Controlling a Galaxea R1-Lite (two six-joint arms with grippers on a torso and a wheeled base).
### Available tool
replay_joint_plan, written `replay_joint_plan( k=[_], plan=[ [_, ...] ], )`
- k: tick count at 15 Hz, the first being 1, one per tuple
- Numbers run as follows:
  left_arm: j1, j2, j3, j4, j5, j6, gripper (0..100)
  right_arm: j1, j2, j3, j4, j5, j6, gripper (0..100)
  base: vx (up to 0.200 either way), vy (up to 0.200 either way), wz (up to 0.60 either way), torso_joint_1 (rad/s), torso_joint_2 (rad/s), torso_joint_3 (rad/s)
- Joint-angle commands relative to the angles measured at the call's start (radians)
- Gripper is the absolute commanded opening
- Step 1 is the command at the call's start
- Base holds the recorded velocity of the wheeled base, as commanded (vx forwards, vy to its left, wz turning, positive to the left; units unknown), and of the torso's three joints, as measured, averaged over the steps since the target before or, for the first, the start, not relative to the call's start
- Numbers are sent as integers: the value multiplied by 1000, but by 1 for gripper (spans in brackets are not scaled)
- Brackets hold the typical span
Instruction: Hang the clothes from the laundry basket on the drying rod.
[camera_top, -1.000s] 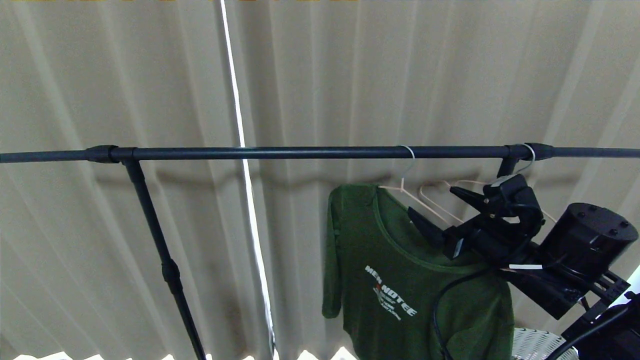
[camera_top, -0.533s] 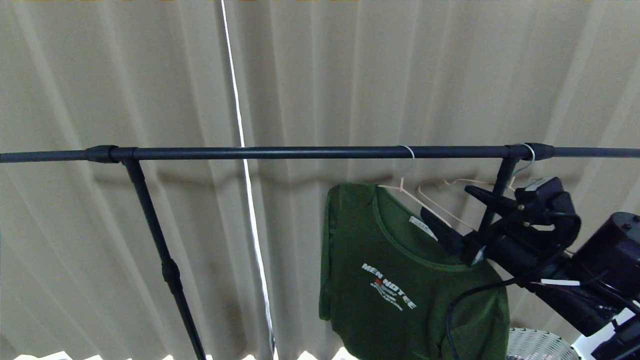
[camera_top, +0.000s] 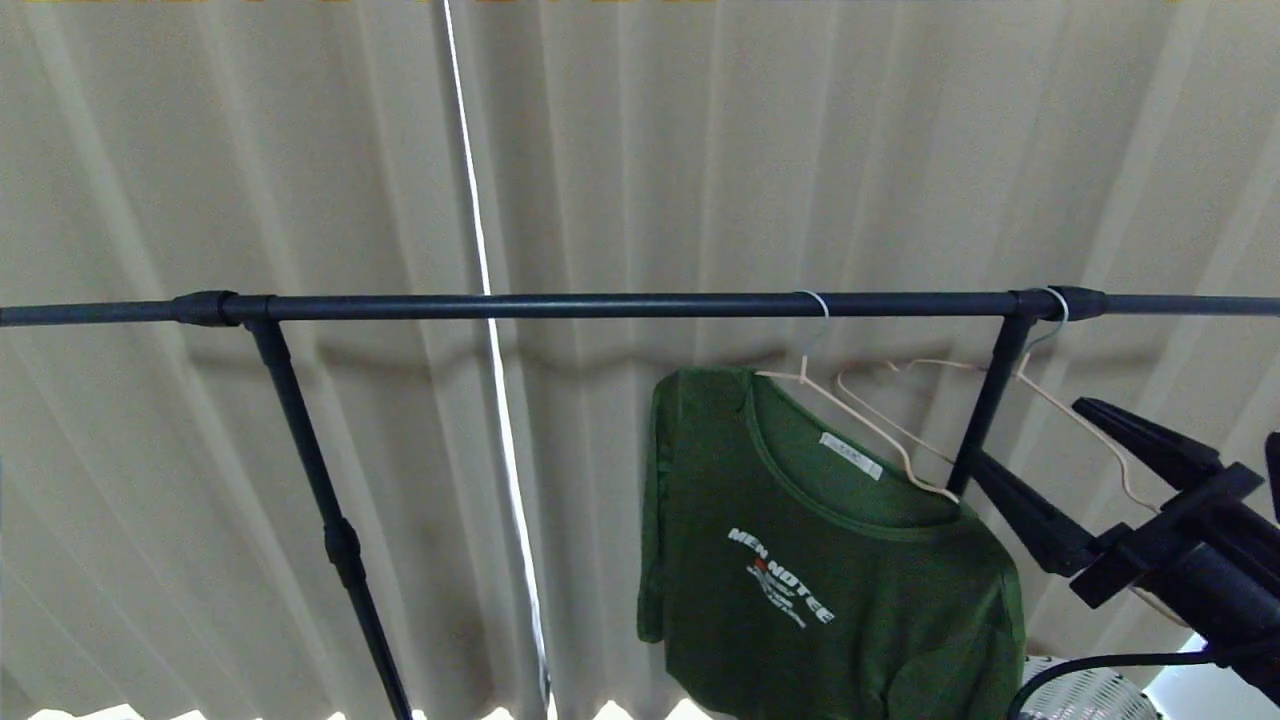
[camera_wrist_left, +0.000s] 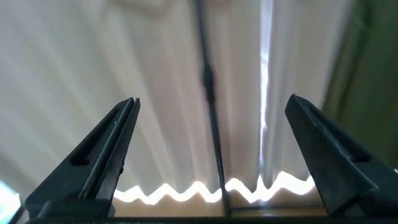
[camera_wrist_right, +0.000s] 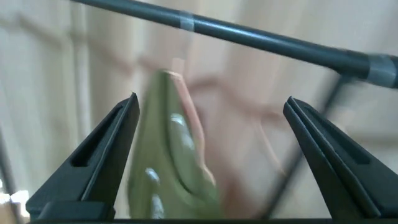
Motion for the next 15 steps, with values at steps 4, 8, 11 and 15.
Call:
replay_joint_plan(
  k=[4, 8, 11, 15],
  plan=[
    [3, -21, 23, -1, 17, -102, 100, -253, -252, 24, 323, -7, -9, 100, 0, 0, 0, 0, 0, 0],
    [99, -33, 26, 1, 60, -64, 100, -393, -542, -45, 771, -7, -9, 100, 0, 0, 0, 0, 0, 0],
    [113, -64, 30, -6, 77, -24, 100, -409, -792, -168, 1235, -3, -7, 100, 0, 0, 0, 0, 0, 0],
    [107, -99, 31, -7, 67, -19, 100, -408, -1100, -229, 1700, 4, -7, 100, 0, 0, 0, 0, 0, 0]
  ],
)
